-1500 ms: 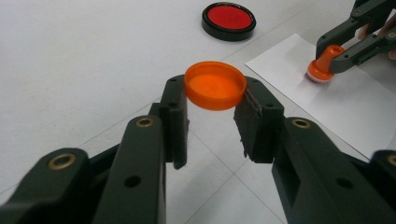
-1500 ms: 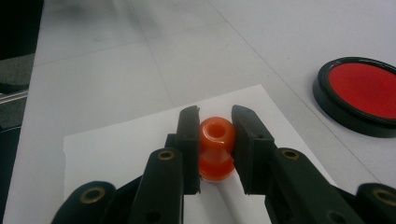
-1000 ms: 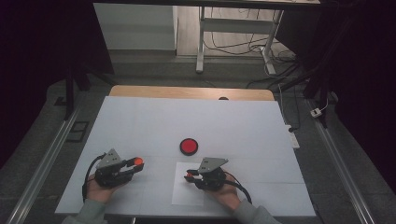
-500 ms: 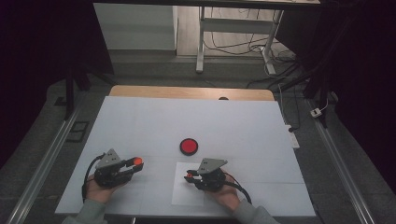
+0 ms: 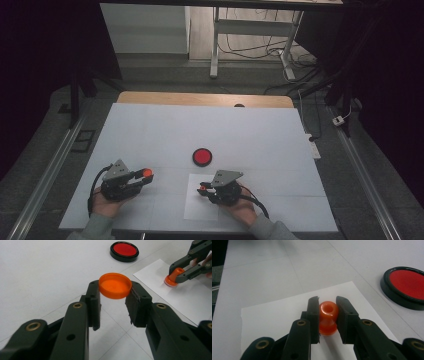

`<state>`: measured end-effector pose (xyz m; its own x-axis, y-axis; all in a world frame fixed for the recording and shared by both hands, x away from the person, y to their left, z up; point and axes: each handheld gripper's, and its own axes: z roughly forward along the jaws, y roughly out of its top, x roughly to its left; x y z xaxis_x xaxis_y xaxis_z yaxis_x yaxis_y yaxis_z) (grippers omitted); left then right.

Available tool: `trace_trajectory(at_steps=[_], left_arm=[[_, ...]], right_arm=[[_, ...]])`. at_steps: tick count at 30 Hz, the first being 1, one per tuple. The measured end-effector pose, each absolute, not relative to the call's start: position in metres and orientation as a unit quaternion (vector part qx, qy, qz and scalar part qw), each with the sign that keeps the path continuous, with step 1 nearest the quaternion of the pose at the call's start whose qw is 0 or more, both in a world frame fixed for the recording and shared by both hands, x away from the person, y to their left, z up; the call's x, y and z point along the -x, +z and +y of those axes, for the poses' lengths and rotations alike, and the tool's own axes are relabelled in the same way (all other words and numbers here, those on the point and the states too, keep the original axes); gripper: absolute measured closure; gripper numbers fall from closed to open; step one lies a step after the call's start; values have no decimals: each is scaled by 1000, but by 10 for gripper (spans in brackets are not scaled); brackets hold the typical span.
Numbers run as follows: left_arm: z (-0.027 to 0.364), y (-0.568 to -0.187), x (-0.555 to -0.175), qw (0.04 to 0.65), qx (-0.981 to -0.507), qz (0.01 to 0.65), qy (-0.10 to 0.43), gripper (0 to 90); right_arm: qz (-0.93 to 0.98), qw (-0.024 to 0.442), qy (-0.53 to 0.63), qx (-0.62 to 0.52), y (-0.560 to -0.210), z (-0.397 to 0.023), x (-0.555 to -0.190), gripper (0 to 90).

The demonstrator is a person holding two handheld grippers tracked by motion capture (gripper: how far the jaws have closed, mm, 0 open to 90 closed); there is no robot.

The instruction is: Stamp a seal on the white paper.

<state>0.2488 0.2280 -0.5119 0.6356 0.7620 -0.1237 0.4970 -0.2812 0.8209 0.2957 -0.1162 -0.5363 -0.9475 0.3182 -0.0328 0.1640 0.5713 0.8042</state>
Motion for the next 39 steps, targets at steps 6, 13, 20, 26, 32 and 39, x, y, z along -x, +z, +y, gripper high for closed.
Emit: trace_trajectory(at_steps=[6,13,20,26,32,39], left_arm=[[229,-512,-249,443,-786,404,148,654],[229,-512,-249,443,-786,405,148,654],[230,-511,-249,444,-786,404,150,654],[231,-510,-249,447,-784,403,151,654],[231,-511,-250,446,-785,402,150,654],[229,-511,-250,445,-787,399,151,654]], right_arm=[[882,87,441,-139,-536,-116,-296,736],[882,83,443,-139,-536,-116,-296,736],[882,81,443,-140,-536,-116,-297,733],[865,64,471,-157,-531,-122,-302,724],[815,24,546,-195,-507,-140,-308,726],[807,42,554,-201,-498,-144,-309,727]])
